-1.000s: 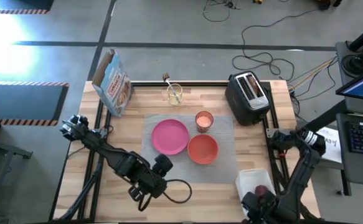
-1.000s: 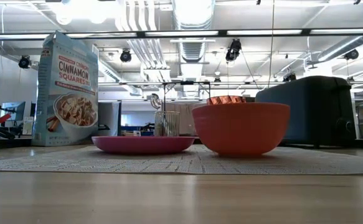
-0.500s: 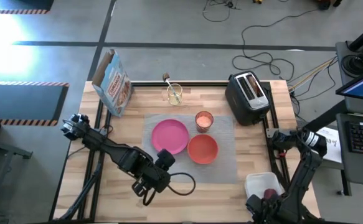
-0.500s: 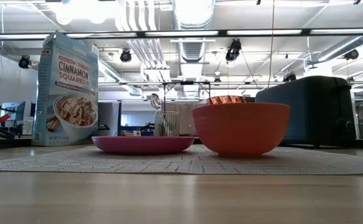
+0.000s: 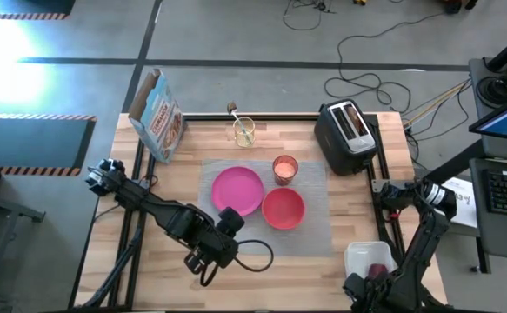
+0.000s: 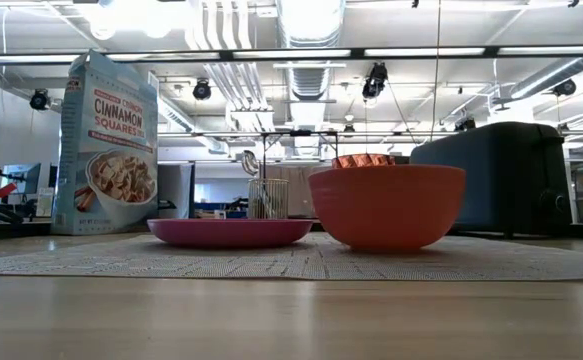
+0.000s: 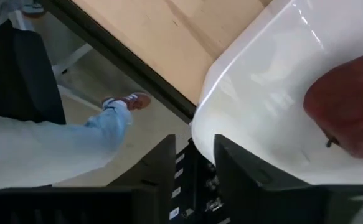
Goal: Arrange a breakfast setting
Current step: Move the white bin to the bottom right of the table, then pour the cereals from the cereal box in the orange bowl
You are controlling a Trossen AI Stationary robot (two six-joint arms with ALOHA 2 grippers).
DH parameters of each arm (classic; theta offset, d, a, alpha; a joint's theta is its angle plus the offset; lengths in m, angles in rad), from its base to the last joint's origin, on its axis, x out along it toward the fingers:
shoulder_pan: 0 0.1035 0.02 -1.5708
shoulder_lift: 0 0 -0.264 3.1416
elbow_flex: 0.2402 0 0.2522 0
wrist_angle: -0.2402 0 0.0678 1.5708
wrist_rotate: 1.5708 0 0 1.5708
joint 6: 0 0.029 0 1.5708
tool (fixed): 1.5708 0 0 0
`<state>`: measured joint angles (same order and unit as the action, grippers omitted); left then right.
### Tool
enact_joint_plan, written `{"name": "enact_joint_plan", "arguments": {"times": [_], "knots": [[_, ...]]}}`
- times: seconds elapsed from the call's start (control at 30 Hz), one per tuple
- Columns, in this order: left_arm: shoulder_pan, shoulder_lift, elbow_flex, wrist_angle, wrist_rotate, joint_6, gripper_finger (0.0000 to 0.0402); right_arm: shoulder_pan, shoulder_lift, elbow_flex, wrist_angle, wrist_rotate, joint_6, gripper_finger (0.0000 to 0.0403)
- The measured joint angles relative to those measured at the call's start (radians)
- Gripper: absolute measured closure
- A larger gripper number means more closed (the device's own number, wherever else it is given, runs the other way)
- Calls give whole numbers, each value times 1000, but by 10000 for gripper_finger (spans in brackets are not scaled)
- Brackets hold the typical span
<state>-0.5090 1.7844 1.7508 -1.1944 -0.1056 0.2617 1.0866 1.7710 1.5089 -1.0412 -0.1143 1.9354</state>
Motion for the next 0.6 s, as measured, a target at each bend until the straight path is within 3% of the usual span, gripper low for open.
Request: {"name": "enact_joint_plan", "arguments": {"times": [0.13,0.33,0.6], "knots": [[6,0,0,-1,0,-17,223,-1,-5,8,6,-23,27,273],[16,-1,0,-39,17,-68,223,-9,-27,43,-12,-16,29,272],[59,-41,-9,-104,44,-112,223,-87,-28,42,-92,53,-144,282]]}}
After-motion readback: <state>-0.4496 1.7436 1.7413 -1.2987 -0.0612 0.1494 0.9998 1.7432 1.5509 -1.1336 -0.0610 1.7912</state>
